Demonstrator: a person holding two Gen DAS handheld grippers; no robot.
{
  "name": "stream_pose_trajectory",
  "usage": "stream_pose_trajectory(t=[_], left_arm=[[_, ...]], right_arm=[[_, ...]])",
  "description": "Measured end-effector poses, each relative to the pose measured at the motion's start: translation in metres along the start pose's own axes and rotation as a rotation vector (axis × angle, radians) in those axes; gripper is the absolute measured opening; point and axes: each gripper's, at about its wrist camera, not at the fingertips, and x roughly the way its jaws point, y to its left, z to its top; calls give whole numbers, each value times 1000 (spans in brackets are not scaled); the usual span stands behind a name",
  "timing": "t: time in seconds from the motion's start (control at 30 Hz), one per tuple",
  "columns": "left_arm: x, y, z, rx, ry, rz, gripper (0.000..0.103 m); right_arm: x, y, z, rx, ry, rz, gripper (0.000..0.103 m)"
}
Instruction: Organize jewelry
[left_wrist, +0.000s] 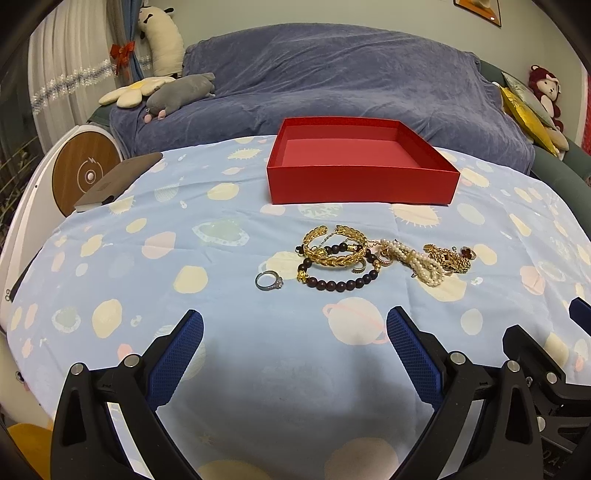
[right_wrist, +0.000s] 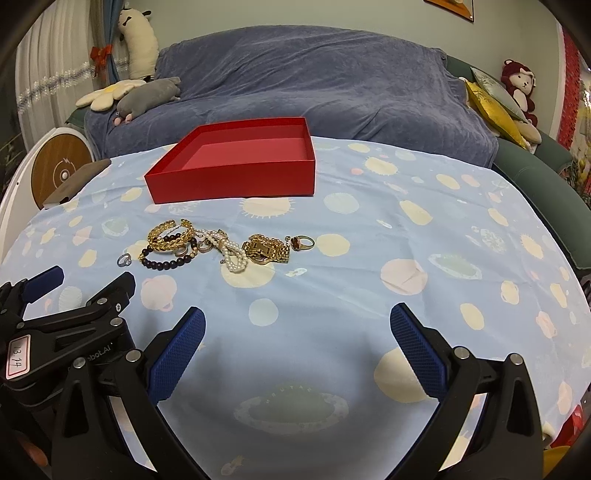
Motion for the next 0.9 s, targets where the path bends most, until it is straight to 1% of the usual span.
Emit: stream_pose_trajectory(t=[0.9], left_arm=[[-9,-4,-6,10,-43,0,96]], right_arm=[[-10,-5,-7,10,-18,3,98]])
